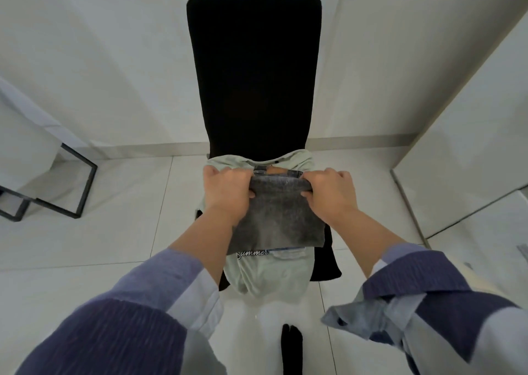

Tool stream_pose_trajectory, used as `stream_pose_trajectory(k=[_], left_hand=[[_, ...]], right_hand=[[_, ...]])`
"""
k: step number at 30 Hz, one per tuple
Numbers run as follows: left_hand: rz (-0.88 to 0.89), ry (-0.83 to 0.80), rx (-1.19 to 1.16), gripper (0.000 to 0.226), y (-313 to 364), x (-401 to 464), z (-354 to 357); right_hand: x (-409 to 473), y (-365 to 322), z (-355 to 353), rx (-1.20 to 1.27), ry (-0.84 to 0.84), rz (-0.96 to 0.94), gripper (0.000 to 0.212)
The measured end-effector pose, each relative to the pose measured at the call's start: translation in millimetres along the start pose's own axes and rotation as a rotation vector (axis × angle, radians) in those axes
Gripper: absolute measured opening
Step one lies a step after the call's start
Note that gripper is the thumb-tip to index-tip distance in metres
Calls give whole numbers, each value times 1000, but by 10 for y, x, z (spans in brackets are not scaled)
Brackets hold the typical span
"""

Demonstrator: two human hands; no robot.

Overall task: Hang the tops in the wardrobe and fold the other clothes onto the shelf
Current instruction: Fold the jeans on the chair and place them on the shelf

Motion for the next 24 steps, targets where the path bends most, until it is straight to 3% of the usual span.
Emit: stream_pose_trajectory(k=[5,11,15,19,24], left_hand=[[-52,73,-4,17,-95,553,428],[-113,-3,-92,39,-48,920,1225],[-136,4,-134,49,-91,1084,1715],[-125,-35,-138,70,21,1039,2102],[-108,-104,-131,80,-30,982,2409]], right_hand=[[619,34,392,6,66,32,15],[1142,115,1142,28,-83,73,17],[1296,185,1668,2,-130,105,39],[1256,120,2021,69,-48,114,68],[1162,106,2393,-31,-125,62,71]])
Point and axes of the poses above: each hand's wrist, its own x-axis towards the middle knuckle, its own z-axis out of the palm, y = z × x, the point moved 2 cm from there along x, towards the middle knuckle, and after that the axes turned 8 degrees about z, right-handed, at the moved point
